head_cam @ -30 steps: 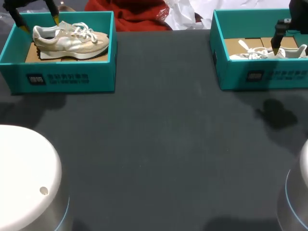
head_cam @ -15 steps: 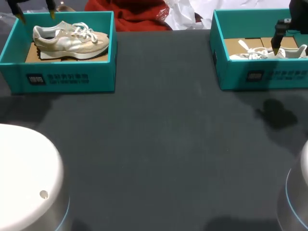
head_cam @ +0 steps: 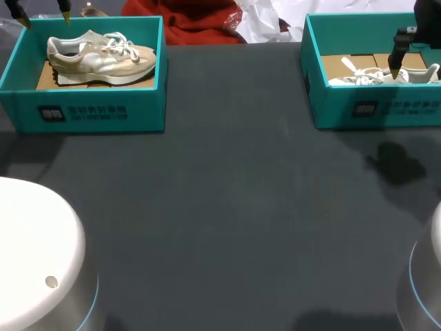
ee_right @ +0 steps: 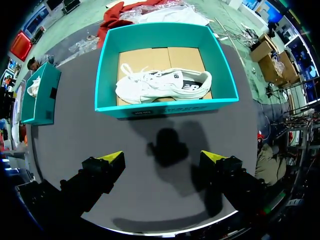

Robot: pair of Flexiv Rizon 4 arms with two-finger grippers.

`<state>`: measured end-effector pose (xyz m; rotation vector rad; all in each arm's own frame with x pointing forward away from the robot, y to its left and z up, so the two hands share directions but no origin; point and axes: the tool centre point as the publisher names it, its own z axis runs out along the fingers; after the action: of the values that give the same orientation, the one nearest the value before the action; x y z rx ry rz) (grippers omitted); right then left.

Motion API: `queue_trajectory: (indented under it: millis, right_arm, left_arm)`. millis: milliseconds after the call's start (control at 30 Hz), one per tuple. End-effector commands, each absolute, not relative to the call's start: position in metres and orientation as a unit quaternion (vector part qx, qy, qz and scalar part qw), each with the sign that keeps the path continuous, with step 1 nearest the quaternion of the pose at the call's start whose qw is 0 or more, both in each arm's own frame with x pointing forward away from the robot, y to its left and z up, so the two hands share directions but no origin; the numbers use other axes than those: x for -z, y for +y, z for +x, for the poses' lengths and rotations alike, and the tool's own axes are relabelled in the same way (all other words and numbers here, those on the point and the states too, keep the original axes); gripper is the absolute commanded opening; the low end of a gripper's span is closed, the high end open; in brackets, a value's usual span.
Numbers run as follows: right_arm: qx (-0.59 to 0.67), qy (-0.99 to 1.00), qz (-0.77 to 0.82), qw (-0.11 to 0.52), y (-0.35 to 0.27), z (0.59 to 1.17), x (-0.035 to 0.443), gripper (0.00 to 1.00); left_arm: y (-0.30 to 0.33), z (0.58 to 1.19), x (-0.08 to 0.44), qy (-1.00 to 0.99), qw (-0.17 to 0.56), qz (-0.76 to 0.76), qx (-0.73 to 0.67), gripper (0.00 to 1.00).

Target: Take the shoe out of the shoebox, open the shoe tongue, remove and reinsert the insole, then place the shoe into the shoebox

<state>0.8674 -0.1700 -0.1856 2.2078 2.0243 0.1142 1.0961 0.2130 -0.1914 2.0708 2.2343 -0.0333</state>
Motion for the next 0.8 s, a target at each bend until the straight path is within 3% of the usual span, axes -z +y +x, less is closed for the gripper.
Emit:
queue_trajectory:
  millis: [33, 800]
  right_arm:
    - [-0.039, 0.674, 0.735, 0.072, -0.170, 0.867, 0.186, 1.00]
    - [-0.039, 0.674, 0.735, 0.072, -0.170, 0.867, 0.186, 1.00]
  left_arm:
    - [0.220, 1.122, 0.208, 0.725, 0.043, 0.687, 0.007, 1.00]
    - [0.254, 1.167, 0.289, 0.716, 0.001, 0.698, -0.004, 1.00]
